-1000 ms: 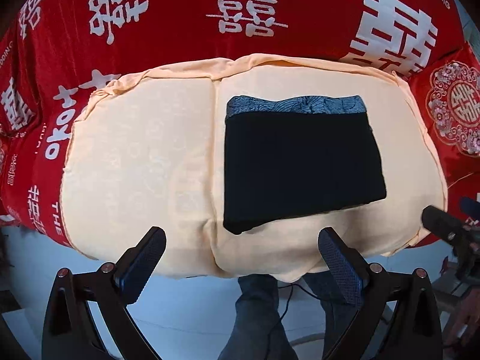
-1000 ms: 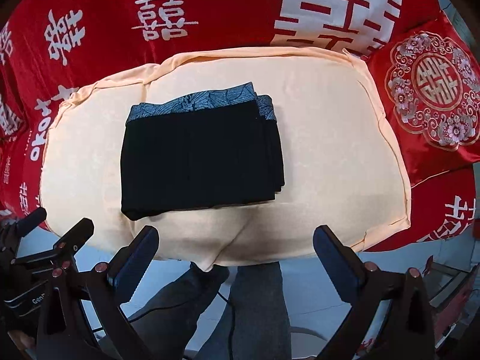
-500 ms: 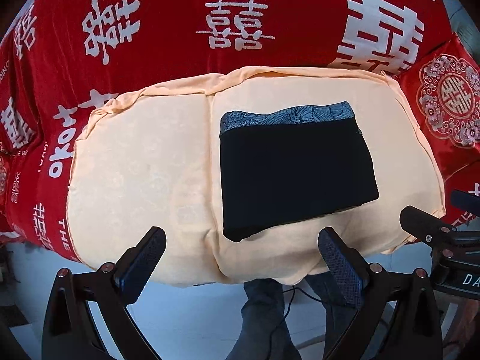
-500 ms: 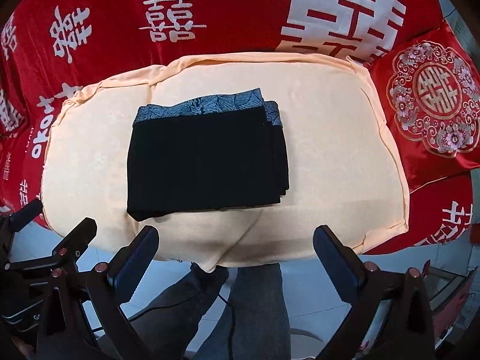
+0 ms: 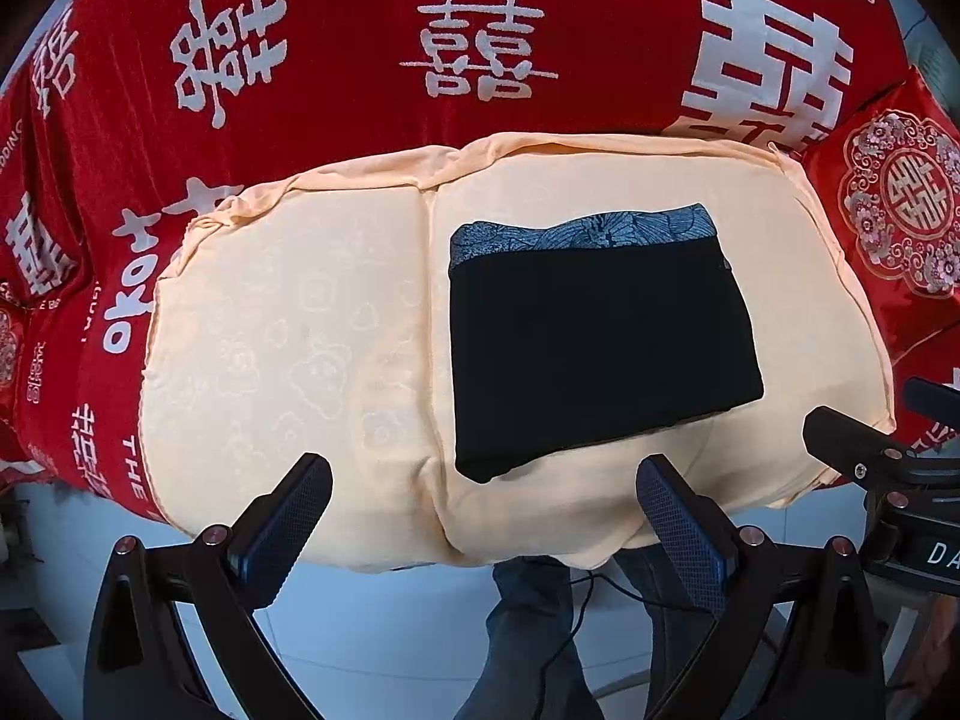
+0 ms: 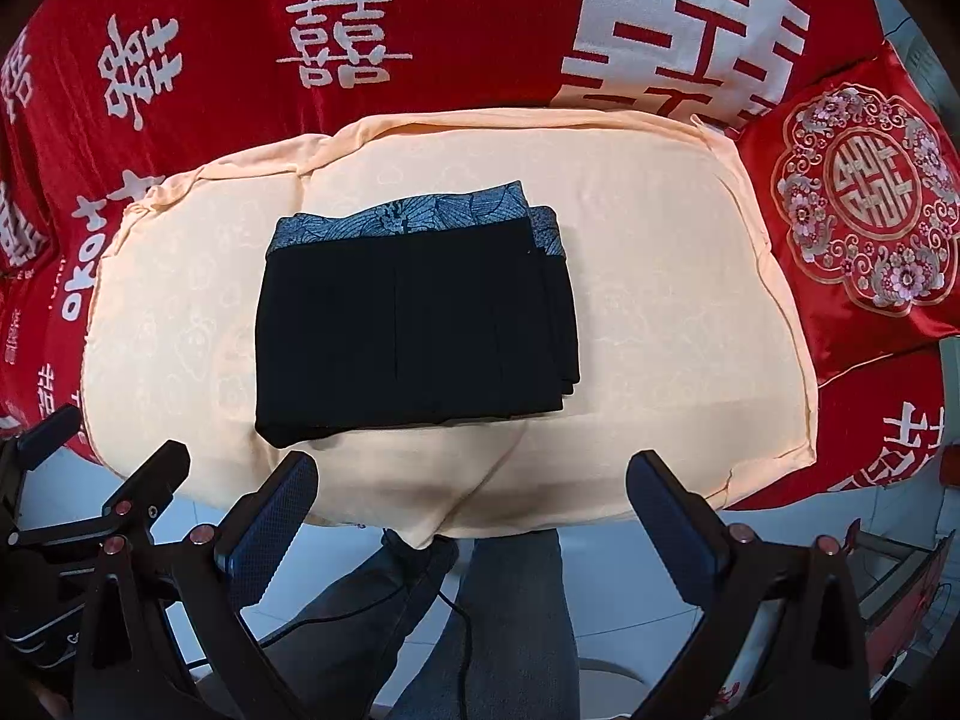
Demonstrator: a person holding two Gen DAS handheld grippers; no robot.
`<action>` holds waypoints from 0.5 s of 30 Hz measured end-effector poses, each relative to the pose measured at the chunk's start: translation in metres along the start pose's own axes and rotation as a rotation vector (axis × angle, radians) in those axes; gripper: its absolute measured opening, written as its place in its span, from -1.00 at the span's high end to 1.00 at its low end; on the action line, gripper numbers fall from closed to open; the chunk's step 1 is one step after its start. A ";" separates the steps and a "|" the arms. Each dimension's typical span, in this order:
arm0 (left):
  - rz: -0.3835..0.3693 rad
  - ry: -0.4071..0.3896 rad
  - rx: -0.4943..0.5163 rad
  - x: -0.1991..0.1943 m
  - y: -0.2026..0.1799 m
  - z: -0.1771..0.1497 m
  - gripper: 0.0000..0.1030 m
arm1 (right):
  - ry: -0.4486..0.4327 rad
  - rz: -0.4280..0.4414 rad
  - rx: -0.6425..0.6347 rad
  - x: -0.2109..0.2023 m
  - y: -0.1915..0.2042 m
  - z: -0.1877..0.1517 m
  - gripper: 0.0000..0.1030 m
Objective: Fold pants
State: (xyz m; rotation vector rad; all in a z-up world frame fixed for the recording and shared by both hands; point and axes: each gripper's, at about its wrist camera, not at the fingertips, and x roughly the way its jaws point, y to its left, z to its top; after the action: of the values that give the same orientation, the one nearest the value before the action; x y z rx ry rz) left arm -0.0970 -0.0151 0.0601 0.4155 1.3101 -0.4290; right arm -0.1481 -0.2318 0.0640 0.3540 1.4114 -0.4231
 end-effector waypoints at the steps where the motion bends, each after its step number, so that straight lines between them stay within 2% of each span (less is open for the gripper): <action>1: 0.003 -0.001 0.001 0.000 0.000 0.000 -0.97 | 0.000 -0.001 0.004 0.000 0.000 0.000 -0.99; 15: 0.014 -0.010 0.001 0.000 0.001 0.002 -0.97 | 0.000 -0.016 0.001 0.003 0.004 0.001 -0.99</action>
State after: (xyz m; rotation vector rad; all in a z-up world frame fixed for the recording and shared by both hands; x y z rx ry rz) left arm -0.0947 -0.0150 0.0603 0.4229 1.2968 -0.4195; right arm -0.1451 -0.2284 0.0614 0.3434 1.4151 -0.4369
